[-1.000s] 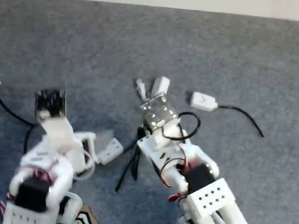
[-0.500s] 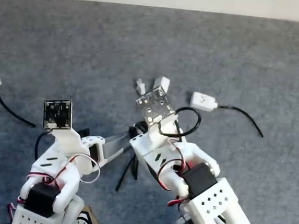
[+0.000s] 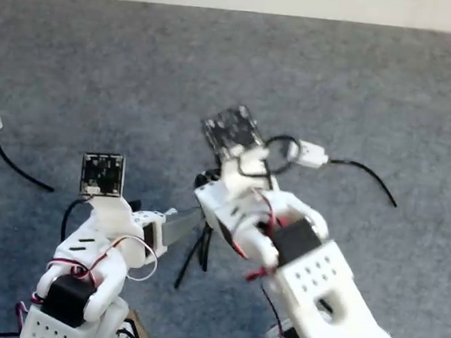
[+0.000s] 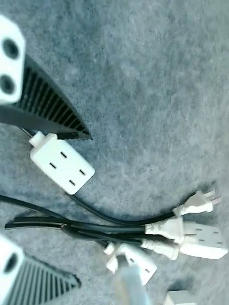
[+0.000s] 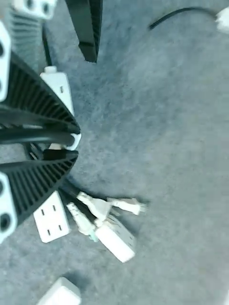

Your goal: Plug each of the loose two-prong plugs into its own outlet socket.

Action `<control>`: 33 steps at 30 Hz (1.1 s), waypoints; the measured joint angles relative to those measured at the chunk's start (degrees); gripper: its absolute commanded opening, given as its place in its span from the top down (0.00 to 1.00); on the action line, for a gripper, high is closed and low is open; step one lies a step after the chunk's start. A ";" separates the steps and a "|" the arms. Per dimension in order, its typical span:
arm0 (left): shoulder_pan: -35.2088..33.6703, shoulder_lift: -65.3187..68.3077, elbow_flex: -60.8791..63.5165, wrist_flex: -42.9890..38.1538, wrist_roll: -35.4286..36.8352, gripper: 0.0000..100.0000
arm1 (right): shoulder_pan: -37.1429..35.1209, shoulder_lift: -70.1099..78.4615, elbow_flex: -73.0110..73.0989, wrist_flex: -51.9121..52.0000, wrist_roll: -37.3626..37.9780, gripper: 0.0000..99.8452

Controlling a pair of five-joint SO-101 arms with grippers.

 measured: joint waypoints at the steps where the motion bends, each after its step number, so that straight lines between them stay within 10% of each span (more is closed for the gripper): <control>1: 0.09 0.00 0.00 0.00 0.00 0.59 | 0.00 2.37 -1.05 0.09 -0.09 1.00; 33: -6.59 0.09 -0.35 -2.73 -0.53 0.62 | -1.67 1.32 -4.57 14.15 7.21 1.00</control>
